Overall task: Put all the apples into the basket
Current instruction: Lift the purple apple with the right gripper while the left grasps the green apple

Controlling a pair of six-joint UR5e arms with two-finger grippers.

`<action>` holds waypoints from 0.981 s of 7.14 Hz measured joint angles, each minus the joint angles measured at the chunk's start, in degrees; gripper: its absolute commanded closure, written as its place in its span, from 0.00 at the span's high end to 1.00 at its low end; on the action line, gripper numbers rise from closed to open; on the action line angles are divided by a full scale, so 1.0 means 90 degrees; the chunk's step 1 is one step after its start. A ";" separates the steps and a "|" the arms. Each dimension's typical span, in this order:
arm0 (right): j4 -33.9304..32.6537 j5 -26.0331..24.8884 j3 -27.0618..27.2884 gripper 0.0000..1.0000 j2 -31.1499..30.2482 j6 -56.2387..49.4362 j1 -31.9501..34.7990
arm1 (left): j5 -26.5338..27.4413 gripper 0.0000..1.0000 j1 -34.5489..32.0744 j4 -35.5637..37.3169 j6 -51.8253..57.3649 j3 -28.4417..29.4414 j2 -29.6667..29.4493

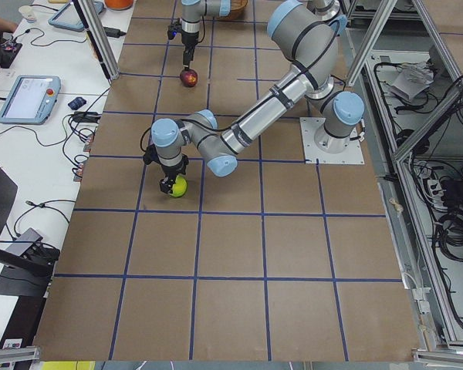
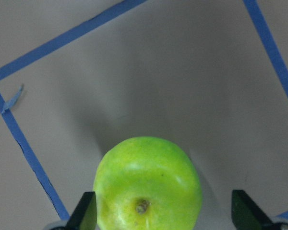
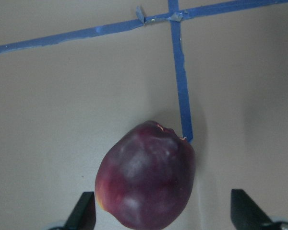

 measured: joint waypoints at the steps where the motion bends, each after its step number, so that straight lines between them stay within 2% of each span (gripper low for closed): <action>1: -0.0036 0.0059 0.0010 1.00 0.0112 -0.0034 0.0009 | -0.0015 0.59 0.0046 0.0013 0.0110 -0.0010 -0.0053; 2: -0.0054 0.0093 0.0022 1.00 0.0196 -0.0077 0.0013 | -0.0059 0.18 0.0065 0.0025 0.0159 -0.0031 -0.0076; 3: -0.0068 0.0130 0.0013 1.00 0.0298 -0.0139 0.0014 | -0.0166 0.04 0.0074 0.0031 0.0186 -0.0023 -0.0084; 5: -0.0251 0.0171 -0.0001 0.97 0.0458 -0.0181 0.0023 | -0.0387 0.04 -0.0020 -0.0132 0.0215 0.0048 0.0116; 6: -0.0317 0.0174 -0.0003 0.60 0.0498 -0.0191 0.0024 | -0.0485 0.04 -0.0166 -0.0462 0.0195 0.0031 0.0409; 7: -0.0353 0.0172 -0.0008 0.47 0.0510 -0.0205 0.0025 | -0.0616 0.04 -0.0364 -0.0922 -0.0043 -0.0083 0.0752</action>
